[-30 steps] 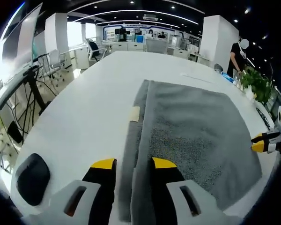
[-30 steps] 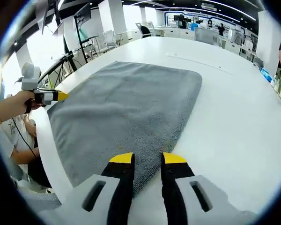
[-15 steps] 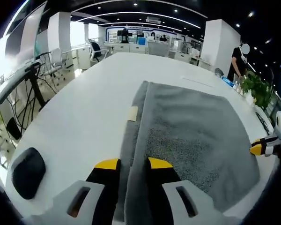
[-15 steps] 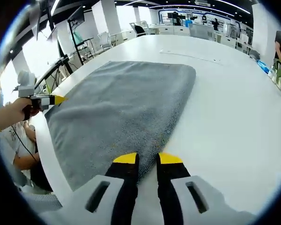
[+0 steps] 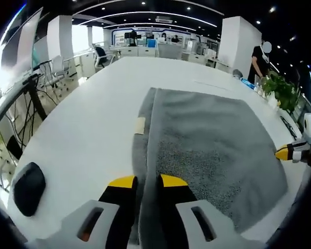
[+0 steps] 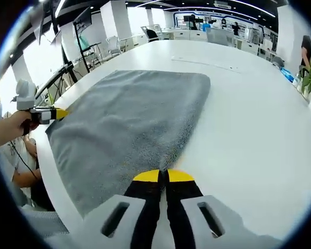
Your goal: Fold the towel on the table until its edges align and the towel forms a compact rectangular stack.
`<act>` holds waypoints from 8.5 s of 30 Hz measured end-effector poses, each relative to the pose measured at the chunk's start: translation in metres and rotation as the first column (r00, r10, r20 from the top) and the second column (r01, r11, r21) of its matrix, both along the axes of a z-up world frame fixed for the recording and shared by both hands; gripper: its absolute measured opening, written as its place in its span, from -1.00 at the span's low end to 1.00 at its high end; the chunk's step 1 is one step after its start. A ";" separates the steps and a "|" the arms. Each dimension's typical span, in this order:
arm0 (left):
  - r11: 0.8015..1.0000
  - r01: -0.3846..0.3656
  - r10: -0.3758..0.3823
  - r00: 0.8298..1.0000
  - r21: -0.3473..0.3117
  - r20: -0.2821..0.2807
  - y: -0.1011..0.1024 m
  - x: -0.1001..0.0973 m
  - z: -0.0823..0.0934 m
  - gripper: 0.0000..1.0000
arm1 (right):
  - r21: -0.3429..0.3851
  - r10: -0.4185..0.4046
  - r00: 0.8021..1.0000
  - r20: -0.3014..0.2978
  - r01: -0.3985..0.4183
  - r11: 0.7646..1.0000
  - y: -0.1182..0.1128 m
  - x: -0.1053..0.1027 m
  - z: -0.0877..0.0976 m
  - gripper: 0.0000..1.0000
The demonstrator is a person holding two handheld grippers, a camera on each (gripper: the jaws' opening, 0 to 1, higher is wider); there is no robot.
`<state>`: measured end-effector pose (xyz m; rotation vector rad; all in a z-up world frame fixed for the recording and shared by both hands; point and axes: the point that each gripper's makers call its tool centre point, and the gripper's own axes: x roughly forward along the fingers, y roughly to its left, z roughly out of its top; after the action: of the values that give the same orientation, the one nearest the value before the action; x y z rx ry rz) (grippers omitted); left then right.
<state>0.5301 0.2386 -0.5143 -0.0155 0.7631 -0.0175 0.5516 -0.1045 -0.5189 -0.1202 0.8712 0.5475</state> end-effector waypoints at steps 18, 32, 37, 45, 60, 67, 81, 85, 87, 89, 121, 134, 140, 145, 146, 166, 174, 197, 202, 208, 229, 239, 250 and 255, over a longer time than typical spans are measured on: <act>0.989 0.143 -0.143 0.990 -0.028 -0.007 -0.103 -0.004 0.000 -0.72 | -0.043 -0.087 0.996 0.020 0.088 0.995 -0.090 -0.001 0.000 -1.00; 0.929 0.369 -0.370 0.929 -0.020 -0.017 -0.200 -0.019 -0.002 -0.72 | -0.104 -0.168 0.985 0.026 0.170 0.980 -0.184 -0.014 -0.001 -1.00; 0.891 0.455 -0.454 0.890 -0.002 -0.041 -0.230 -0.026 -0.002 -0.74 | -0.114 -0.205 0.978 0.030 0.207 0.972 -0.210 -0.016 0.001 -1.00; 0.871 0.488 -0.490 0.872 -0.054 -0.023 -0.261 -0.029 -0.005 -0.74 | -0.131 -0.252 0.967 0.027 0.253 0.959 -0.245 -0.021 0.000 -1.00; 0.880 0.469 -0.472 0.882 -0.078 -0.013 -0.261 -0.034 -0.002 -0.66 | -0.189 -0.190 0.981 0.035 0.193 0.963 -0.244 -0.022 0.004 -0.97; 0.872 0.482 -0.485 0.874 -0.080 -0.018 -0.257 -0.042 0.004 -0.57 | -0.189 -0.168 0.984 0.052 0.175 0.966 -0.242 -0.019 0.017 -0.93; 0.856 0.510 -0.508 0.860 -0.083 0.049 -0.261 -0.049 0.032 -0.31 | -0.123 -0.046 0.992 0.115 0.060 0.991 -0.196 0.011 0.050 -0.74; 0.844 0.528 -0.525 0.849 -0.094 0.053 -0.264 -0.053 0.034 -0.29 | -0.100 -0.013 0.993 0.119 0.025 0.995 -0.180 0.015 0.056 -0.72; 0.842 0.531 -0.529 0.847 -0.101 0.047 -0.263 -0.053 0.033 -0.29 | -0.092 0.000 0.992 0.123 0.012 0.996 -0.173 0.019 0.059 -0.71; 0.835 0.537 -0.535 0.843 -0.121 0.044 -0.264 -0.057 0.032 -0.29 | -0.082 0.008 0.992 0.127 0.003 0.997 -0.167 0.025 0.061 -0.71; 0.824 0.497 -0.522 0.853 -0.270 -0.022 -0.259 -0.097 0.008 -0.45 | 0.000 0.252 0.950 0.184 -0.257 0.967 -0.001 0.088 0.106 -0.62; 0.826 0.447 -0.470 0.883 -0.345 0.019 -0.257 -0.097 0.011 -0.52 | 0.012 0.324 0.936 0.136 -0.329 0.944 0.070 0.091 0.078 -0.65; 0.818 0.446 -0.473 0.881 -0.362 0.016 -0.258 -0.098 0.010 -0.58 | 0.016 0.340 0.939 0.055 -0.341 0.940 0.092 0.080 0.051 -0.68; 0.813 0.455 -0.489 0.872 -0.364 -0.003 -0.259 -0.099 0.005 -0.63 | -0.001 0.327 0.945 0.012 -0.328 0.945 0.102 0.087 0.027 -0.70; 0.812 0.456 -0.490 0.872 -0.364 -0.001 -0.260 -0.099 0.005 -0.64 | -0.012 0.328 0.945 0.013 -0.328 0.945 0.103 0.089 0.024 -0.72; 0.802 0.438 -0.483 0.876 -0.406 -0.008 -0.271 -0.099 0.005 -0.71 | -0.081 0.317 0.949 0.001 -0.316 0.945 0.096 0.087 0.003 -0.90; 0.815 0.442 -0.487 0.873 -0.375 -0.031 -0.276 -0.102 0.006 -0.78 | -0.093 0.335 0.942 0.022 -0.331 0.939 0.094 0.090 0.003 -1.00; 0.823 0.368 -0.384 0.922 -0.432 0.054 -0.266 -0.092 0.052 -0.97 | 0.068 0.187 0.967 0.175 -0.202 0.977 0.090 0.103 0.082 -1.00; 0.823 0.372 -0.369 0.925 -0.429 0.093 -0.259 -0.087 0.062 -0.97 | 0.070 0.144 0.948 0.285 -0.171 0.983 0.088 0.107 0.116 -1.00; 0.858 0.317 -0.329 0.943 -0.404 0.042 -0.243 -0.085 0.043 -0.97 | 0.100 0.154 0.935 0.318 -0.194 0.976 0.108 0.110 0.123 -1.00; 0.871 0.194 -0.258 0.962 -0.451 -0.084 -0.227 -0.107 0.016 -0.98 | -0.042 0.378 0.917 0.126 -0.375 0.926 0.153 0.093 0.017 -1.00; 0.879 0.132 -0.214 0.968 -0.459 -0.132 -0.217 -0.112 -0.001 -0.98 | -0.042 0.380 0.918 0.112 -0.378 0.925 0.158 0.094 0.000 -1.00; 0.888 0.150 -0.235 0.961 -0.434 -0.149 -0.218 -0.109 -0.004 -0.98 | 0.023 0.390 0.914 0.106 -0.395 0.918 0.153 0.097 0.006 -0.93; 0.897 0.169 -0.256 0.952 -0.409 -0.167 -0.219 -0.109 -0.005 -0.97 | 0.029 0.399 0.908 0.128 -0.405 0.914 0.152 0.100 0.017 -0.88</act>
<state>0.4209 0.0191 -0.5189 -0.3198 0.9684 -0.3860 0.6512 0.0479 -0.5018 -0.2840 0.7148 0.9417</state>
